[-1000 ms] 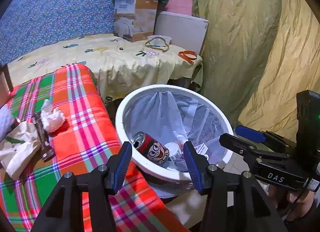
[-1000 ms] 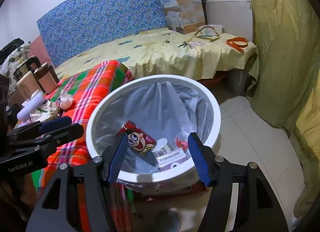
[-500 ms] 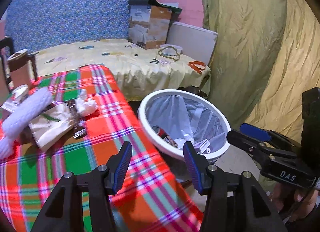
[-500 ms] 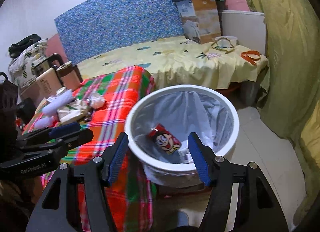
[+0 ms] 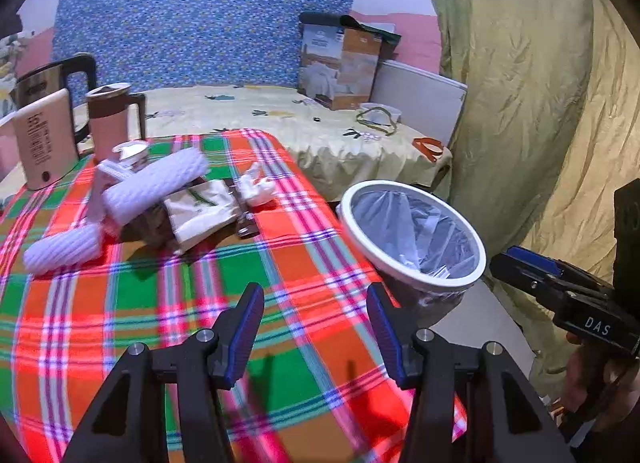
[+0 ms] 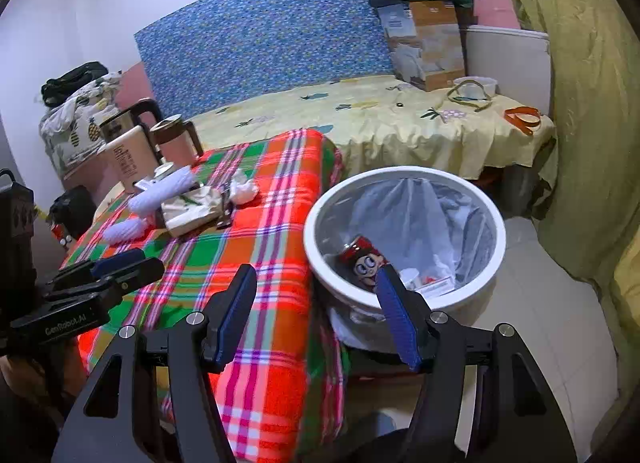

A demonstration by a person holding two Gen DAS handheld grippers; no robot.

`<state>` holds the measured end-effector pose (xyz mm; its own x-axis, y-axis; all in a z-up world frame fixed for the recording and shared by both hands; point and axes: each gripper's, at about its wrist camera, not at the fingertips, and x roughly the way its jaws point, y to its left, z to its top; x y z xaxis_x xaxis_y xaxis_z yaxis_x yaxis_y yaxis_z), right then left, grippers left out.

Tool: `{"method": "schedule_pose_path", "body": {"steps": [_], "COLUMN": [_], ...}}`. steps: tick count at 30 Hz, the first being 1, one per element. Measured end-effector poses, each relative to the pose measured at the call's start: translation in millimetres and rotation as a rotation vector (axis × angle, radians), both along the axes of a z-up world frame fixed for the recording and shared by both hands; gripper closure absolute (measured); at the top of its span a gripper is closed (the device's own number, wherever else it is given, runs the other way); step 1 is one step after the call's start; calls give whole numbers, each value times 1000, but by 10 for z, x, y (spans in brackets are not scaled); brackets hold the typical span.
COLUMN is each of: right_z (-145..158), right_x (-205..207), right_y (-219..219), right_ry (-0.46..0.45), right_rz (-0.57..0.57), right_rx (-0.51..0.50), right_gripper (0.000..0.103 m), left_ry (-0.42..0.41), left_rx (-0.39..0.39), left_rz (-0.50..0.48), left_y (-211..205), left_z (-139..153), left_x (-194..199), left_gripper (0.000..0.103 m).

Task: Collect trash
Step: 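Move both tools back toward the foam nets on the cloth, then grasp the white foam net with the left gripper and lift it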

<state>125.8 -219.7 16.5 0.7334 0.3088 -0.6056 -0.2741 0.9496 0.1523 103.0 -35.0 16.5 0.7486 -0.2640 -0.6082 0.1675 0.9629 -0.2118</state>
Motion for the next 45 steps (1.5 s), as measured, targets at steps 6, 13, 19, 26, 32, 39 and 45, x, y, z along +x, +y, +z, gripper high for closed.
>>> {"method": "schedule_pose_path", "body": {"steps": [6,13,19,26,32,39,45], "right_z": [1,-24,-35,-87,-115,-162,-234], "right_x": [-40,-53,-45,37,116,260,350], "right_y": [193,375,478,603,687,764,788], "right_ry": [6,17,19,38,47,59,80], "right_rz": [67,117,138,154,175,188,193], "right_rx": [6,3,-4,-9,-13,-13,-10], "right_gripper": [40,40,40,40,40,40,40], "left_ry": [3,6,14,21,18,7,-4], "left_rx": [1,6,-6,-4,2,8,30], "left_rz": [41,92,140,178,209,242,242], "left_y": [173,376,588,784,940,1092,1156], "left_z": [-11,-44,-95,-129,-121,-92,-81], "left_x": [-141,-231,-236,-161,-12,266,604], "left_gripper": [50,50,50,50,50,50,50]}}
